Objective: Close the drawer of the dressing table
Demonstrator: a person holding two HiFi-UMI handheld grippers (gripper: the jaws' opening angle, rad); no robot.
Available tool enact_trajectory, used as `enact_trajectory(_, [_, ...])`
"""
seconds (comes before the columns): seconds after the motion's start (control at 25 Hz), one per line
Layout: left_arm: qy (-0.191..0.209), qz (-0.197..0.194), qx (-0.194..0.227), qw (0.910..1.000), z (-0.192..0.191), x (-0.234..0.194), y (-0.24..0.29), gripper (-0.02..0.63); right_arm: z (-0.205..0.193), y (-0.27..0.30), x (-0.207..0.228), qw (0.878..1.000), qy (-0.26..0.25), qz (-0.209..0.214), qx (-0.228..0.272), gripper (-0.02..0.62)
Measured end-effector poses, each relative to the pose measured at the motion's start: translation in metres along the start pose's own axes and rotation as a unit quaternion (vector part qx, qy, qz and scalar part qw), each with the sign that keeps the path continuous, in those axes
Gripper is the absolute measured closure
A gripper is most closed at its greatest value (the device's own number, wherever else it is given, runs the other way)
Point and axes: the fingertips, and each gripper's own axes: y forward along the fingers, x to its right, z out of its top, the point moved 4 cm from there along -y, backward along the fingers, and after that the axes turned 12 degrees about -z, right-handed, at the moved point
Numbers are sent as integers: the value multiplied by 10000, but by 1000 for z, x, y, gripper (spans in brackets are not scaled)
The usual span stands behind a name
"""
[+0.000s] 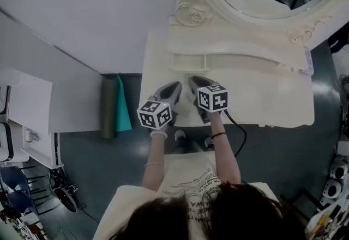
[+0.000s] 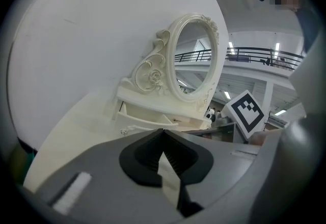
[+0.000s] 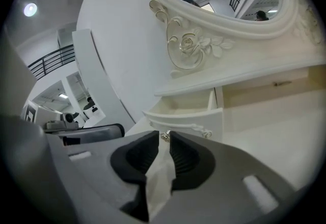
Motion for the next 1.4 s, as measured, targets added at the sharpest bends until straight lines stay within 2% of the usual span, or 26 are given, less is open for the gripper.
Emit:
enact_trajectory(0.48, [-98, -414, -309, 9986, -14, -13, 1, 606, -12, 11, -4, 9987, 414, -300, 0, 494])
enact_trajectory(0.96, [-173, -402, -382, 9983, -18, -17, -3, 606, -13, 23, -1, 9955, 772, -531, -142, 489])
enact_trajectory(1.4, [-155, -404, -406, 9982, -17, -22, -6, 607, -10, 28, -3, 9946, 649, -786, -172, 503])
